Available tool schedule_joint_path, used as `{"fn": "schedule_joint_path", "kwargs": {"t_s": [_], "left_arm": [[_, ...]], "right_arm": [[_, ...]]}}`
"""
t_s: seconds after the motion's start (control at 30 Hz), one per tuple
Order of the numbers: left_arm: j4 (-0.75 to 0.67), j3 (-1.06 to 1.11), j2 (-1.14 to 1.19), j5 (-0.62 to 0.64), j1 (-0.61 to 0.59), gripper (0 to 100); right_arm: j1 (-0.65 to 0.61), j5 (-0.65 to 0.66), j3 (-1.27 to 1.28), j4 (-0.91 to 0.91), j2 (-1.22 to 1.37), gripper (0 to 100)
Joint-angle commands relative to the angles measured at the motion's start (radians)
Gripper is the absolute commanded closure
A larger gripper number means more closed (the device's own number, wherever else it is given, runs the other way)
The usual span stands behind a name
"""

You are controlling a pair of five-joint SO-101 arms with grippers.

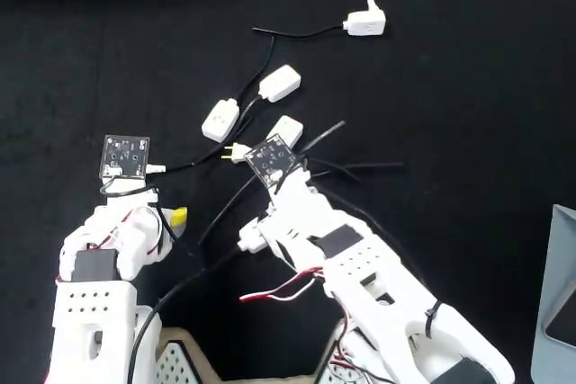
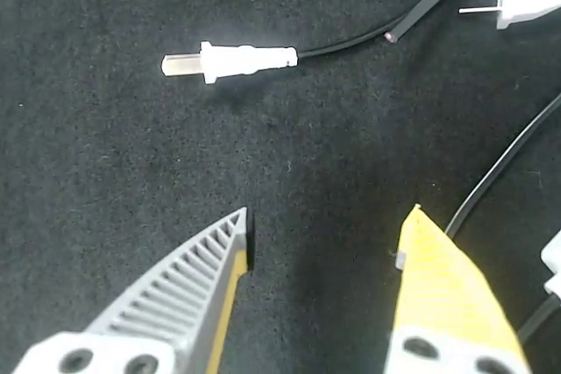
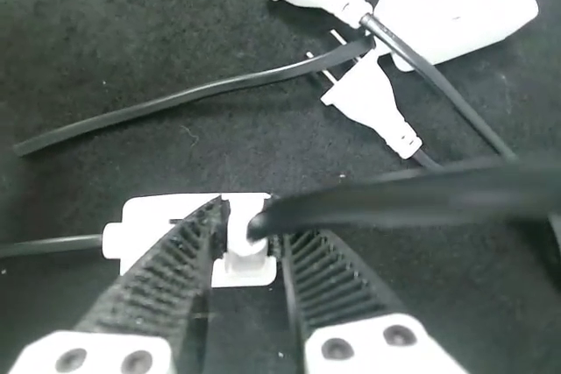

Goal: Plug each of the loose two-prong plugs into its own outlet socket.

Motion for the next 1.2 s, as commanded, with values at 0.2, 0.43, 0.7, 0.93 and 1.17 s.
{"fn": "schedule_joint_path", "kwargs": {"t_s": [0.2,0.43,0.7,0.93,1.17], "left_arm": [[-0.018,-0.002,-0.012,0.000,-0.008,73],[-0.018,-0.002,-0.012,0.000,-0.004,72],[-0.017,-0.010,-0.012,0.002,-0.002,72],[-0.014,-0.024,-0.012,0.002,0.002,72],[-0.009,-0.067,-0.012,-0.037,0.035,72]], "right_arm": [[-0.003,0.020,0.016,0.049,0.013,98.7],[-0.003,0.014,-0.062,0.110,0.004,98.2],[-0.005,-0.147,-0.472,0.594,0.004,80.5],[-0.005,-0.201,-0.679,0.772,-0.067,84.4],[0.003,-0.161,-0.631,0.898,-0.392,97.6]]}}
